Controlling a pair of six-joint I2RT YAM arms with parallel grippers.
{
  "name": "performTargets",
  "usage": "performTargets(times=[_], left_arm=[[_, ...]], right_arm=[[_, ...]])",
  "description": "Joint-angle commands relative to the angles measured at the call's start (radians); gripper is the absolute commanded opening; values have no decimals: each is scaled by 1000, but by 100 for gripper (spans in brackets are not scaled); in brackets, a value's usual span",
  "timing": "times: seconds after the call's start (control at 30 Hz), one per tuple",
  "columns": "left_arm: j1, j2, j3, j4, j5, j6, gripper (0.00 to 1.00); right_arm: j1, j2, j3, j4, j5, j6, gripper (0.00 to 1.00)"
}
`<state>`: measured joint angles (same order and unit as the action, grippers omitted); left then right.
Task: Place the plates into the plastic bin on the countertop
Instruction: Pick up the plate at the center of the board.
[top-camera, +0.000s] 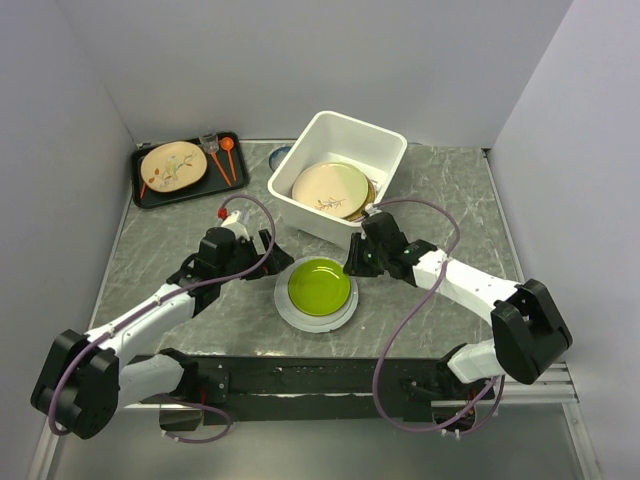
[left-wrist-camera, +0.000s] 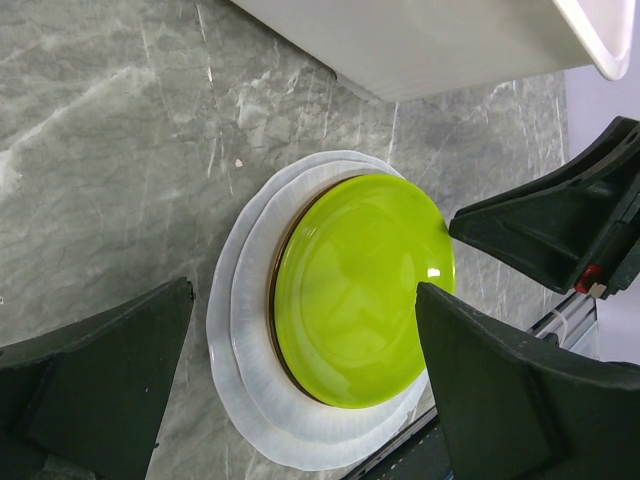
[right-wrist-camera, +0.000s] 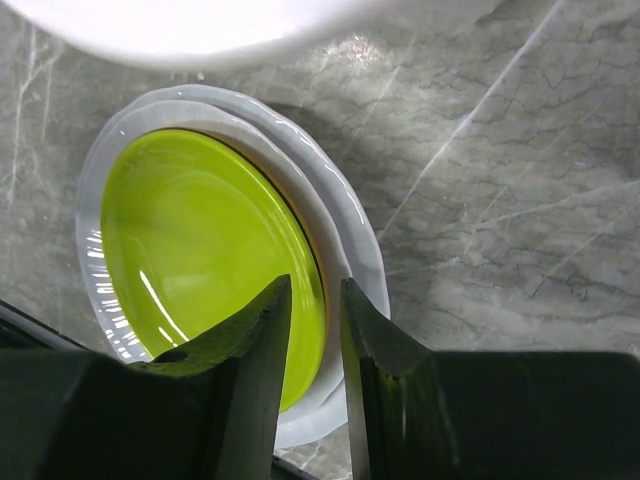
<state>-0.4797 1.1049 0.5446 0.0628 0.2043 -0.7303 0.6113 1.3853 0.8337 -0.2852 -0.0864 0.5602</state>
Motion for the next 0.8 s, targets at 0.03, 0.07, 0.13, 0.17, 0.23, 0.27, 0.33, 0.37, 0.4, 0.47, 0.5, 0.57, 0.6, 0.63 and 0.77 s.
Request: performTargets(times=[0.03, 0.07, 0.13, 0.17, 0.23, 0.27, 0.33, 0.37, 0.4, 0.47, 0.5, 0.57, 0.6, 0.63, 0.77], left_arm=[[-7, 7, 20, 22, 9, 0, 98], [-7, 7, 20, 19, 7, 0, 98], [-7, 6, 23, 14, 3, 3, 98], [-7, 4, 23, 14, 3, 3, 98], [-7, 3, 25, 11, 1, 3, 98], [-7, 3, 25, 9, -2, 3, 98], [-7, 1, 29, 2, -6, 6, 98], [-7, 0, 31, -1, -9, 8, 98], [-7, 0, 34, -6, -13, 9, 98], [-7, -8, 34, -15, -20, 11, 98], [-7, -11, 34, -18, -23, 11, 98], [-7, -22, 34, -24, -28, 14, 99], [-7, -23, 32, -27, -31, 14, 99], [-7, -30, 34, -32, -34, 14, 99], [-7, -40, 31, -37, -40, 14, 99]], right_arm=[[11, -12, -31, 30, 10, 15, 33], [11, -9, -33, 32, 5, 14, 33], [13, -6, -36, 37, -1, 14, 32], [13, 0, -36, 40, -4, 12, 32], [13, 7, -35, 41, -15, 10, 25], [13, 14, -31, 47, -22, 6, 21], [15, 15, -31, 57, -38, 3, 13], [15, 15, -30, 66, -41, 3, 11], [13, 15, -27, 63, -42, 0, 9], [15, 14, -15, 54, -41, -3, 4], [15, 12, -10, 49, -41, -9, 3], [13, 8, 2, 37, -35, -17, 1], [13, 3, 7, 32, -32, -22, 1], [15, -6, 10, 21, -27, -23, 1], [13, -31, 21, 11, -16, -31, 1]])
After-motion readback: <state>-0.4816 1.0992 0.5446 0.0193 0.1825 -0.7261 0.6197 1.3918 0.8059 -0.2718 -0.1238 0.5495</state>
